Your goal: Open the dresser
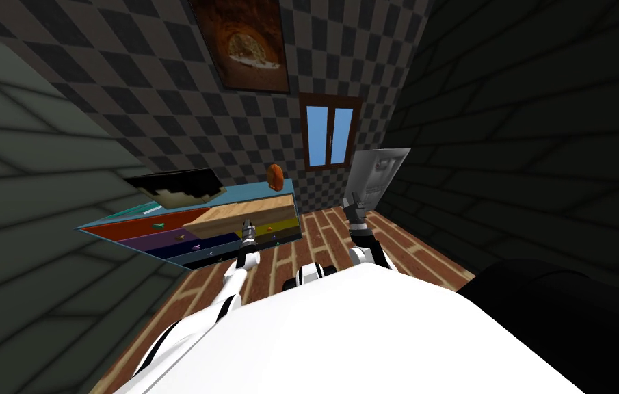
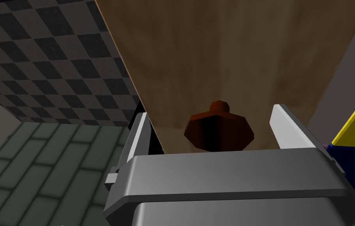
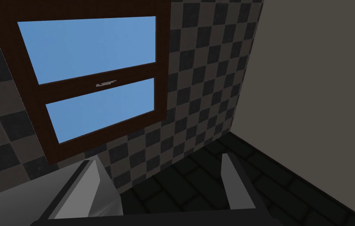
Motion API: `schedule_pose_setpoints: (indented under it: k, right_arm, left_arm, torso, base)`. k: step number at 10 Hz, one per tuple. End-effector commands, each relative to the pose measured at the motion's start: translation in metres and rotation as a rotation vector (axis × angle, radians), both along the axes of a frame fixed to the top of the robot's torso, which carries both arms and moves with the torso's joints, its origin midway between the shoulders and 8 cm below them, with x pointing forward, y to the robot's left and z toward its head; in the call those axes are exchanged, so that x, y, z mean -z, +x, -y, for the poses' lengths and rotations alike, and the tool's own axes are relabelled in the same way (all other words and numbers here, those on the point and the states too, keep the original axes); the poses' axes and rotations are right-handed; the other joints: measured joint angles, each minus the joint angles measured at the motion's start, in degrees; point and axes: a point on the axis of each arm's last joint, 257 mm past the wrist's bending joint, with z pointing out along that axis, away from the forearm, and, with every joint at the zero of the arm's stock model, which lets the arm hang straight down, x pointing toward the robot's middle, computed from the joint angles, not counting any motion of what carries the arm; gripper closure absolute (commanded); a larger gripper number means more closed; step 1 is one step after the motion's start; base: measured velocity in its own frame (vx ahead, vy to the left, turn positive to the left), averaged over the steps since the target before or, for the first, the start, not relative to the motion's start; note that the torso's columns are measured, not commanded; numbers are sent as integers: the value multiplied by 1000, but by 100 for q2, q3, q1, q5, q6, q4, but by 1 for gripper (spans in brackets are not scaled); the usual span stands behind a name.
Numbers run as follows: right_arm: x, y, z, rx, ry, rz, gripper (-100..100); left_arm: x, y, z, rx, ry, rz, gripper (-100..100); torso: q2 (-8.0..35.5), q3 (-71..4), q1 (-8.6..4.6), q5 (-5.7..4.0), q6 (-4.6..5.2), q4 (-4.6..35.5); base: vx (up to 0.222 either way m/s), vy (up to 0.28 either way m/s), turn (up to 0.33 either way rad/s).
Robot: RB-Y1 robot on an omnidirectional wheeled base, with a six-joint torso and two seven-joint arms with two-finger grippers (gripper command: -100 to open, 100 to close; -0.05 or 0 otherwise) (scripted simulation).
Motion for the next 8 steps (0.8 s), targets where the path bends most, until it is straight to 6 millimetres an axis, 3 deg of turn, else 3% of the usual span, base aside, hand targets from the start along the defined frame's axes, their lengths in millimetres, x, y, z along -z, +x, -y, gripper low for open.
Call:
schedule_pose_setpoints:
  k: [1,2,6,8]
  right_arm:
    - [0,0,0,0,0,0,0]
    - [0,0,0,0,0,0,0]
    - [0,0,0,0,0,0,0]
    - [0,0,0,0,0,0,0]
  left_arm:
    - [-1,6,5,9,1,-3,-100]
    - [0,2,2,4,1,-1,100]
    - [8,-25,-30,-43,3,-2,100]
    - [3,-18,-30,-39,3,-4,100]
  torso:
    - [-3,-2,0,0,0,0]
    - [5,3,-4,-1,1,1]
    - [16,11,-14,4,17,2]
    - [-8,-4,-6,1,14,1]
  base:
    - [17,9,19]
    - [-4,-3,-90]
    - [-37,-21,-115]
    - [-73,-7,13]
